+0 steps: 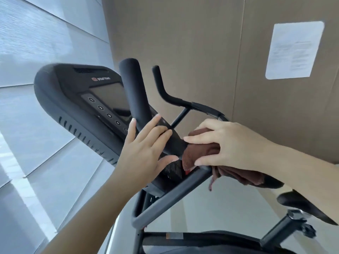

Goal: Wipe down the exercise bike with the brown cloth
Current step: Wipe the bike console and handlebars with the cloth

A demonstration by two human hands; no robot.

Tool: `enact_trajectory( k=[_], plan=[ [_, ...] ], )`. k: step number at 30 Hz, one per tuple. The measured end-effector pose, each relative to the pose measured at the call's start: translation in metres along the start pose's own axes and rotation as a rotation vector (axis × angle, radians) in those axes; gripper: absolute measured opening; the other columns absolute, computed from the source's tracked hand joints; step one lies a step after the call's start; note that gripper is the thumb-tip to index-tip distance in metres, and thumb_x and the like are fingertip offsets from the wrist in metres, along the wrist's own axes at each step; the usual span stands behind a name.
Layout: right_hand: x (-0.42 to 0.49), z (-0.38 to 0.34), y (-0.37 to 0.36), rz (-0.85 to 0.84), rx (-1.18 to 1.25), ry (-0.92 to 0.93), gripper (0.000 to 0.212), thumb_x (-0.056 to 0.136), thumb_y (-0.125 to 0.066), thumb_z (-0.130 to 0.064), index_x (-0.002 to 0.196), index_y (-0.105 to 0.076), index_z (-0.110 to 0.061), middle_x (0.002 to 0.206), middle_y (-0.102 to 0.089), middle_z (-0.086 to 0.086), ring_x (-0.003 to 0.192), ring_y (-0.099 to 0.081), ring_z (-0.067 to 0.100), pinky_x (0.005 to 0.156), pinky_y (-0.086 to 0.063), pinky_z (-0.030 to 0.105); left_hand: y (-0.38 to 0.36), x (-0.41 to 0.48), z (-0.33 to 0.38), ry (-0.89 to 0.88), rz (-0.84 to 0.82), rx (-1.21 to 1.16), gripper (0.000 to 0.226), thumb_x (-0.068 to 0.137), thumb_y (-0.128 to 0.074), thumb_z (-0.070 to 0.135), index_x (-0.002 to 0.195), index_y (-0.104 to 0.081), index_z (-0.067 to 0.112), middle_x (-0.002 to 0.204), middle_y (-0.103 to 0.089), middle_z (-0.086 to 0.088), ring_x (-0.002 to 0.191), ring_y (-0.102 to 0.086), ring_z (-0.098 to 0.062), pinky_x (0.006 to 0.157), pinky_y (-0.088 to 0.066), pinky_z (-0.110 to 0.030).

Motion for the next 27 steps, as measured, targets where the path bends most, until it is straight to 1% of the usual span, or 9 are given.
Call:
enact_trajectory(
  k=[3, 6, 8, 11, 15, 17, 19, 22, 27],
  plan=[
    [-0.011, 0.005, -0.002, 0.053, 0.001, -0.027, 0.045, 0.078, -0.066, -0.042, 0.122, -0.054, -0.044, 0.123, -0.049, -0.012, 0.092, -0.053, 0.007, 0.088, -0.045, 0.028, -0.001, 0.001, 0.002, -0.023, -0.001, -0.030, 0.051, 0.084, -0.044, 0.044, 0.108, -0.064, 0.004, 0.105, -0.066, -0.009, 0.122, -0.048, -0.030, 0.098, -0.026, -0.063],
    [-0.029, 0.012, -0.004, 0.111, -0.108, -0.023, 0.043, 0.077, -0.067, -0.041, 0.119, -0.057, -0.042, 0.122, -0.050, -0.010, 0.099, -0.053, 0.011, 0.086, -0.047, 0.033, -0.002, 0.000, 0.000, -0.023, -0.014, -0.043, 0.051, 0.084, -0.042, 0.043, 0.108, -0.063, 0.004, 0.106, -0.065, -0.009, 0.121, -0.049, -0.028, 0.099, -0.025, -0.061],
    [-0.037, 0.024, -0.002, 0.112, -0.027, -0.049, 0.043, 0.075, -0.067, -0.042, 0.117, -0.056, -0.048, 0.121, -0.049, -0.017, 0.106, -0.051, 0.006, 0.092, -0.042, 0.027, -0.003, -0.001, 0.001, -0.017, -0.017, -0.051, 0.053, 0.084, -0.042, 0.045, 0.108, -0.063, 0.002, 0.106, -0.065, -0.011, 0.121, -0.049, -0.030, 0.099, -0.026, -0.061],
    [-0.051, 0.046, 0.008, 0.140, 0.167, -0.107, 0.044, 0.070, -0.067, -0.049, 0.110, -0.054, -0.058, 0.116, -0.049, -0.031, 0.109, -0.048, -0.005, 0.092, -0.032, 0.006, -0.005, -0.001, 0.005, -0.022, -0.005, -0.078, 0.056, 0.086, -0.040, 0.046, 0.109, -0.062, -0.001, 0.106, -0.064, -0.014, 0.121, -0.048, -0.034, 0.101, -0.026, -0.057],
    [-0.057, 0.072, 0.020, 0.388, 0.283, -0.188, 0.043, 0.068, -0.068, -0.048, 0.107, -0.055, -0.060, 0.113, -0.052, -0.031, 0.107, -0.048, -0.009, 0.087, -0.028, -0.002, -0.014, 0.008, 0.031, -0.072, -0.008, -0.162, 0.053, 0.091, -0.034, 0.046, 0.108, -0.064, 0.005, 0.104, -0.066, -0.008, 0.117, -0.053, -0.027, 0.100, -0.031, -0.052],
    [-0.048, 0.076, 0.008, 0.315, 0.239, -0.204, 0.043, 0.075, -0.067, -0.043, 0.112, -0.051, -0.059, 0.121, -0.049, -0.028, 0.112, -0.046, -0.005, 0.095, -0.030, 0.010, -0.021, 0.015, 0.049, -0.079, -0.034, -0.157, 0.047, 0.090, -0.039, 0.044, 0.107, -0.065, 0.010, 0.103, -0.066, -0.004, 0.111, -0.057, -0.024, 0.098, -0.033, -0.051],
    [-0.043, 0.078, -0.008, 0.173, 0.140, -0.223, 0.043, 0.077, -0.057, -0.052, 0.118, -0.046, -0.058, 0.131, -0.043, -0.023, 0.118, -0.042, 0.001, 0.097, -0.033, 0.023, -0.026, 0.019, 0.058, -0.038, -0.028, -0.164, 0.041, 0.088, -0.042, 0.043, 0.103, -0.067, 0.014, 0.099, -0.067, 0.001, 0.100, -0.061, -0.023, 0.094, -0.033, -0.045],
    [-0.046, 0.081, -0.015, 0.159, 0.103, -0.168, 0.049, 0.074, -0.049, -0.062, 0.122, -0.040, -0.059, 0.129, -0.041, -0.025, 0.113, -0.042, 0.000, 0.090, -0.032, 0.021, -0.030, 0.021, 0.061, 0.011, 0.030, -0.199, 0.035, 0.087, -0.046, 0.045, 0.095, -0.069, 0.020, 0.092, -0.067, 0.007, 0.086, -0.061, -0.020, 0.083, -0.033, -0.037],
    [-0.059, 0.093, -0.011, 0.188, 0.094, 0.021, 0.036, 0.084, -0.057, -0.045, 0.120, -0.053, -0.046, 0.118, -0.047, -0.016, 0.104, -0.050, 0.004, 0.087, -0.040, 0.017, -0.030, 0.022, 0.062, 0.016, 0.078, -0.202, 0.043, 0.088, -0.041, 0.052, 0.094, -0.070, 0.021, 0.092, -0.068, 0.008, 0.091, -0.052, -0.012, 0.082, -0.029, -0.031]
  ],
)
Point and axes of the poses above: each hand's wrist, its own x-axis towards the middle knuckle, its own y-axis out of the back of the hand, z = x × y, the point moved 3 cm from there along x, towards the middle knuckle
